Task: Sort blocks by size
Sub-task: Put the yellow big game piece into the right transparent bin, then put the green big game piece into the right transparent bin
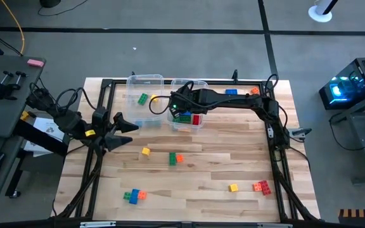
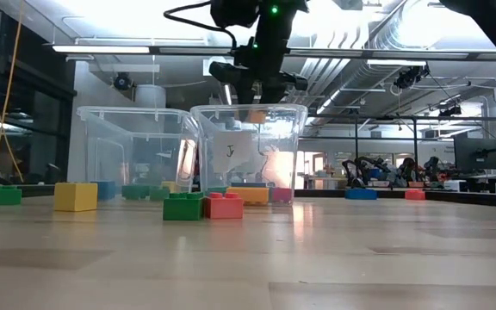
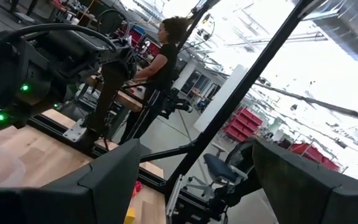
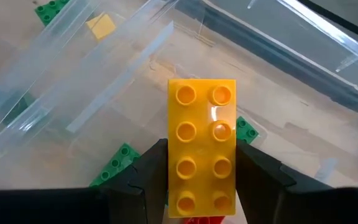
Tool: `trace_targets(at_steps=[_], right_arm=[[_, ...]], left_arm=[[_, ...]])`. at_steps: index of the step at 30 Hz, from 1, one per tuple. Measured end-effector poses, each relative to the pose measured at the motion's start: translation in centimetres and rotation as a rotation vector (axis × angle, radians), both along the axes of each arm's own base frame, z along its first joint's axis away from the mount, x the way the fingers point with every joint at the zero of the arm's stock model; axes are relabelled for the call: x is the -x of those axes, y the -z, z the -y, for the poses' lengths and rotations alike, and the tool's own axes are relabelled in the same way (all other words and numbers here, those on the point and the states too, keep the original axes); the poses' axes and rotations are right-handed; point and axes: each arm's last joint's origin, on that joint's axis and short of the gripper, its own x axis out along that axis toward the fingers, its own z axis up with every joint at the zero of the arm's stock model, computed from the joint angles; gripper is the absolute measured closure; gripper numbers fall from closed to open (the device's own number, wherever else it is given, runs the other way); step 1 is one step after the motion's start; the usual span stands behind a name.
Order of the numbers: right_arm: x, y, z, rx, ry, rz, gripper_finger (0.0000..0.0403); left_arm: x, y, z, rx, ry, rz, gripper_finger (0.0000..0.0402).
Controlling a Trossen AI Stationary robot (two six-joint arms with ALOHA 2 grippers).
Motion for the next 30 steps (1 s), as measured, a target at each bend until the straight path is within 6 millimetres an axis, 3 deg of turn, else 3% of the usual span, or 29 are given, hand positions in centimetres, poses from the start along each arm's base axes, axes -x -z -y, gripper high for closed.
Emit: trace_targets(at_steps=[8,14,25,30], right_arm=[[0.1,0.1,0.7,-0.065,-0.009,0.01,0.0242],[0.5,0.1,2.6,-0.063,-0.031,-0.022,0.0241],[1.4,0.0,7.5,-0.114,-0.315,-0.07,0.022],[1.5,0.0,8.5,-0.14,-0.442,-0.052,0.0195]], left_arm=[[0.0,-0.2,-0.1,0.036,-0.012,0.017,0.0103],[-0.3,-1.0,-1.4,0.055,-0.162,0.081,0.0103],[-0.6,-3.4,-7.1,0.051,-0.676,0.137,0.0103],[-1.5,-4.0,-9.2,0.121,-0.73,0.178,0.0103]])
